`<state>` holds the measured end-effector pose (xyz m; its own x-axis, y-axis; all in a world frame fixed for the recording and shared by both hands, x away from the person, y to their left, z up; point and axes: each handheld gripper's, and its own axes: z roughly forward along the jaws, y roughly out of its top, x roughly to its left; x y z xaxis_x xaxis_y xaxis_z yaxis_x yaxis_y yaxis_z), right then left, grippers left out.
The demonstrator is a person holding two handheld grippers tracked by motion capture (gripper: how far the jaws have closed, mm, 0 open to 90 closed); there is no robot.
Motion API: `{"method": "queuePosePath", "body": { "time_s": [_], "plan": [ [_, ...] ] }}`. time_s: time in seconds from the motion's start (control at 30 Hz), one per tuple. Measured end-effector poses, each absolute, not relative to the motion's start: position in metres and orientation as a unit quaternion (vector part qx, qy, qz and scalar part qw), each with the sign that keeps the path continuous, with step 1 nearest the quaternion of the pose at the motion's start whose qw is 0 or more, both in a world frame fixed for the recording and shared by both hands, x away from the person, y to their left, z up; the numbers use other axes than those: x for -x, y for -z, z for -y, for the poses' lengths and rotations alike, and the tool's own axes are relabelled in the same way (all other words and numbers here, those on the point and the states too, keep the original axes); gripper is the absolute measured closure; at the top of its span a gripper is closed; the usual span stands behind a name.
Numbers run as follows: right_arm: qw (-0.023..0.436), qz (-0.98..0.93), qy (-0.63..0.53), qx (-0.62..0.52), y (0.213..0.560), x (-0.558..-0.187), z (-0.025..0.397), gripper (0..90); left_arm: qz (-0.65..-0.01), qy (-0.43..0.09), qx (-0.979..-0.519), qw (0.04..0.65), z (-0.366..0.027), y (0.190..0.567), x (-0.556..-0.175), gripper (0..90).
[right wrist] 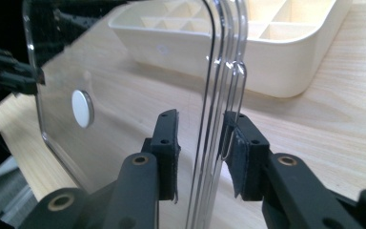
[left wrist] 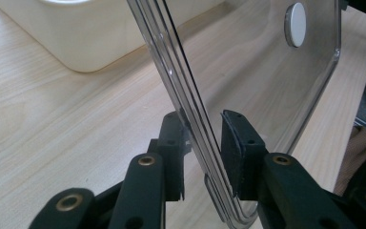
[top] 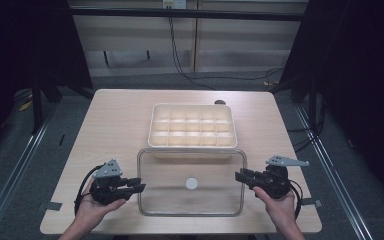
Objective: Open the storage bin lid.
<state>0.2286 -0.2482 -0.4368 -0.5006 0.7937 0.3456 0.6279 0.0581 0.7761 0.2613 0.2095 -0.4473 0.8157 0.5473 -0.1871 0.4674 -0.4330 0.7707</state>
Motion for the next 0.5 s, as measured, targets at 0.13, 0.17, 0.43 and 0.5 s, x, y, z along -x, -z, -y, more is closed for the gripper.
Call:
{"method": "queuePosePath", "body": {
  "time_s": [0.13,0.17,0.43,0.5],
  "plan": [
    [0.086,-0.716,-0.487,-0.493,0.443,-0.232,0.25,65.5,-0.302,-0.043,-0.844,0.44,-0.209,0.45,-0.264,70.1],
    [0.086,-0.716,-0.487,-0.493,0.443,-0.232,0.25,65.5,-0.302,-0.043,-0.844,0.44,-0.209,0.45,-0.264,69.8],
    [0.075,-0.718,-0.476,-0.503,0.453,-0.234,0.25,62.3,-0.306,-0.035,-0.85,0.428,-0.206,0.457,-0.266,67.0],
    [0.075,-0.719,-0.471,-0.506,0.456,-0.235,0.25,61.6,-0.308,-0.03,-0.851,0.424,-0.206,0.459,-0.269,66.1]
  ]
}}
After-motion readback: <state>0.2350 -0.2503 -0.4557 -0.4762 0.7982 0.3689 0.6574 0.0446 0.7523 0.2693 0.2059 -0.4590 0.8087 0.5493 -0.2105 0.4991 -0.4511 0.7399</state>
